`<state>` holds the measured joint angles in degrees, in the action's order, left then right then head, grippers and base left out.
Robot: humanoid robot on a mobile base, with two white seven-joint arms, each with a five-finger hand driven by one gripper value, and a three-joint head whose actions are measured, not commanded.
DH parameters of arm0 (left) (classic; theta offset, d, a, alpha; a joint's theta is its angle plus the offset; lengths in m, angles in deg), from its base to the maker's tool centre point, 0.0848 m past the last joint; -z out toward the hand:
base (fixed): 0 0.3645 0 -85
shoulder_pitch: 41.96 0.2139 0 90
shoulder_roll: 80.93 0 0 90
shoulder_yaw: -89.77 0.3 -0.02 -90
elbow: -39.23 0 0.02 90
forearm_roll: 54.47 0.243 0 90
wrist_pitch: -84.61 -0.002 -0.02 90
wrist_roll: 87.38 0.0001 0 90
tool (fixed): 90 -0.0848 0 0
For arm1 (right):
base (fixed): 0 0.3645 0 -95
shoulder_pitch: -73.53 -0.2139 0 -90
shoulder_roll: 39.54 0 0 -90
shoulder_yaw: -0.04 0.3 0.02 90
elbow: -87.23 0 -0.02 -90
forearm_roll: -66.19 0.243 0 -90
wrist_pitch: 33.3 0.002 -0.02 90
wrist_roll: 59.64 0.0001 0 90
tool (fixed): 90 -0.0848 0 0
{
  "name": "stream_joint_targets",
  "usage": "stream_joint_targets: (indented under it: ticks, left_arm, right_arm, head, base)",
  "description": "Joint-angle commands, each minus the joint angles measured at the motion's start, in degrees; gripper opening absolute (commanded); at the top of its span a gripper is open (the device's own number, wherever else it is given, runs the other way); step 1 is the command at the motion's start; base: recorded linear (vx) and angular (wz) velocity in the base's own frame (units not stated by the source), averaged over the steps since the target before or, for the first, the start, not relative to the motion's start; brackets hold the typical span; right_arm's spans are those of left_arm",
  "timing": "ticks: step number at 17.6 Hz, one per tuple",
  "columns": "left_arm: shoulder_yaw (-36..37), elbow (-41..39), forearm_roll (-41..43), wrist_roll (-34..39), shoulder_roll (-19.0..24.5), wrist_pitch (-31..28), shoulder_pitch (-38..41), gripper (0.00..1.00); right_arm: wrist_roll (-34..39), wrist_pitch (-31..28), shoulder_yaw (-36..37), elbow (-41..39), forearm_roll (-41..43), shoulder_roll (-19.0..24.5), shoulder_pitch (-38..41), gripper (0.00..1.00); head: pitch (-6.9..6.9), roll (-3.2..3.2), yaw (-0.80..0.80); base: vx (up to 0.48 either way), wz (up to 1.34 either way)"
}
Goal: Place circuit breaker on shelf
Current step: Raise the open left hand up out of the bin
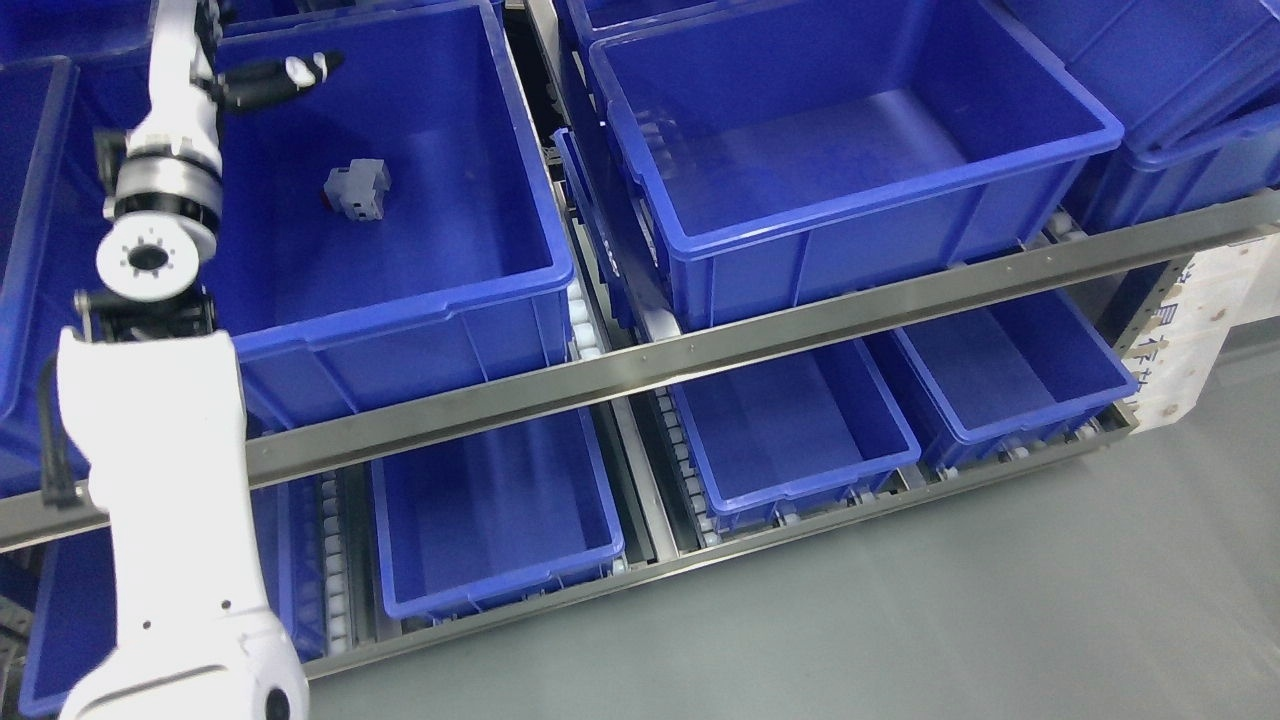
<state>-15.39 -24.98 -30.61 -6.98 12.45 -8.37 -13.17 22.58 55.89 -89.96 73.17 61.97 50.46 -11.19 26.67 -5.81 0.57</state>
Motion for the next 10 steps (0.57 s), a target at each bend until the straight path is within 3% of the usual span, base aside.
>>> stream_joint_targets:
  ticks: [1, 5, 10]
  left_arm:
    - [-7.86, -23.31, -0.91, 0.02, -2.37, -1.32, 12.58, 1.0]
    - [-8.49, -26.13, -1.0, 0.63, -2.37, -1.59, 21.19, 1.0]
    - [-8.23, -26.41, -1.09, 0.37, -2.37, -1.59, 21.91, 1.0]
  right_arm:
    - [-0.04, -3.67, -1.14, 0.0, 0.0, -1.0, -0.01, 1.0]
    - [-0.04, -3.67, -1.14, 0.0, 0.0, -1.0, -0.01, 1.0]
    - [-0.04, -3.67, -1.14, 0.0, 0.0, -1.0, -0.01, 1.0]
  head:
    - [0.0, 0.0, 0.0]
    - [0.0, 0.0, 0.0]
    - [0.0, 0.0, 0.0]
  base:
    - [-0.223, 0.0]
    - [-0.235, 0.0]
    - [-0.107, -0.12]
